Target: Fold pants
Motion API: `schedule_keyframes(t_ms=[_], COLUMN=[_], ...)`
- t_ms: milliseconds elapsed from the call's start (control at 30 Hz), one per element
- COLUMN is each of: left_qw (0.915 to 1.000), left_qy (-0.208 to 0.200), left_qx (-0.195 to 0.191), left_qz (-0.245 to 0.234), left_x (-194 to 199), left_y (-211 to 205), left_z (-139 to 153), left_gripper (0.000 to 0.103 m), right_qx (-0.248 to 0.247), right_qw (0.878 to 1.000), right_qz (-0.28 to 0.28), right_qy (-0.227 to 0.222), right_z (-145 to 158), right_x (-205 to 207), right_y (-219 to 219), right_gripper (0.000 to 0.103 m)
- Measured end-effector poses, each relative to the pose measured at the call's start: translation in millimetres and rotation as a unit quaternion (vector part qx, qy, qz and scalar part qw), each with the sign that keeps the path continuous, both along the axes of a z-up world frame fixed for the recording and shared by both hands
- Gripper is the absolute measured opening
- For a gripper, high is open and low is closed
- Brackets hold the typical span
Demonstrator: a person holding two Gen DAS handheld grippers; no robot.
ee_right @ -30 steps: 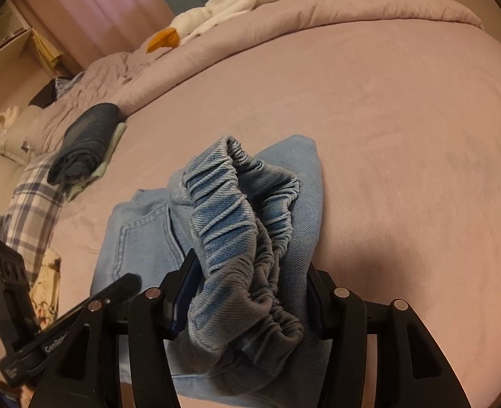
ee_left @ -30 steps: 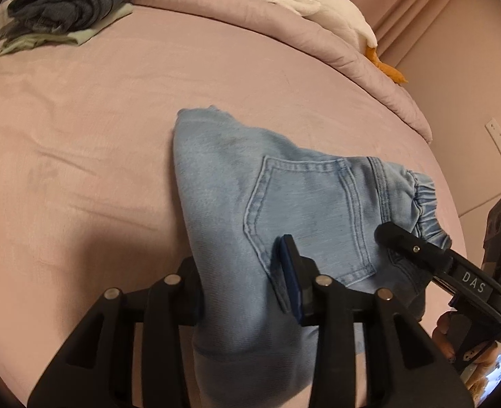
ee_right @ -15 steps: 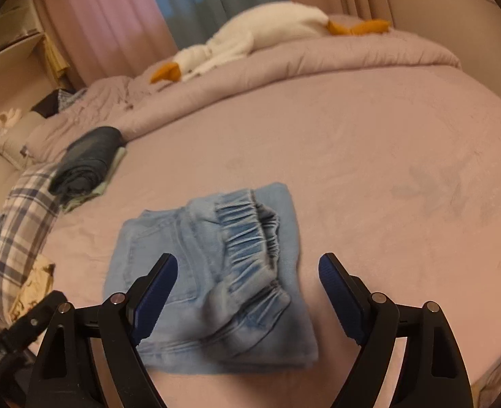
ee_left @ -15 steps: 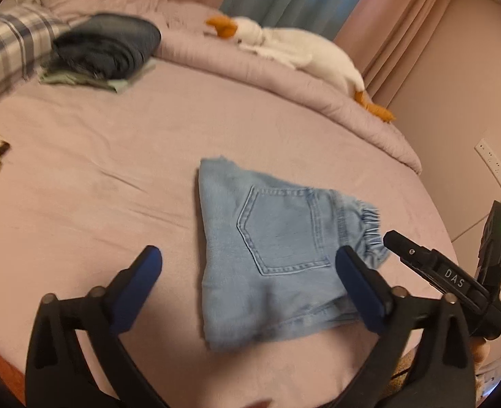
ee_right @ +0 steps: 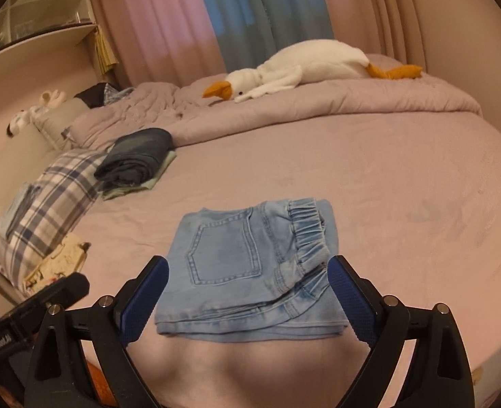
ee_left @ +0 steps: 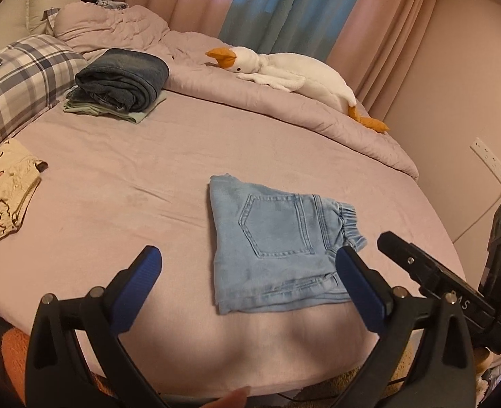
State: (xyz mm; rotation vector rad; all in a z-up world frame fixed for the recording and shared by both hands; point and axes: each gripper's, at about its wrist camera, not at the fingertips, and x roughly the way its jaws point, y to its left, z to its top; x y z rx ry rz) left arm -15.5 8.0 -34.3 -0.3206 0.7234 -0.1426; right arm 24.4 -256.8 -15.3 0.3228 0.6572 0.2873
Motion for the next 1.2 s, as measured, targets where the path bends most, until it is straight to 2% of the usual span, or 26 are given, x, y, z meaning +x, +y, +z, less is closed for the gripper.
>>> schedule_keyframes(t_ms=[167, 567, 1200], left_qw=[1.0000, 0.9996, 0.9994], left_qy=[0.007, 0.005, 0.005], left_qx=[0.005, 0.029, 0.028], left_qz=[0.004, -0.003, -0.019], left_x=[-6, -11, -10], left_y=[0, -11, -19], left_z=[-4, -6, -11], left_gripper=[0.102, 0.102, 0.102], right_qx=[-0.015, -0.013, -0.034], right_qw=[1.000, 1.000, 0.998], right_qz=[-0.007, -0.015, -0.037], right_qy=[0.003, 0.021, 0.028], right_z=[-2, -8, -10], right_x=[-3, -7, -8], right_y=[8, 13, 14], right_gripper=[0.094, 0.094, 0.094])
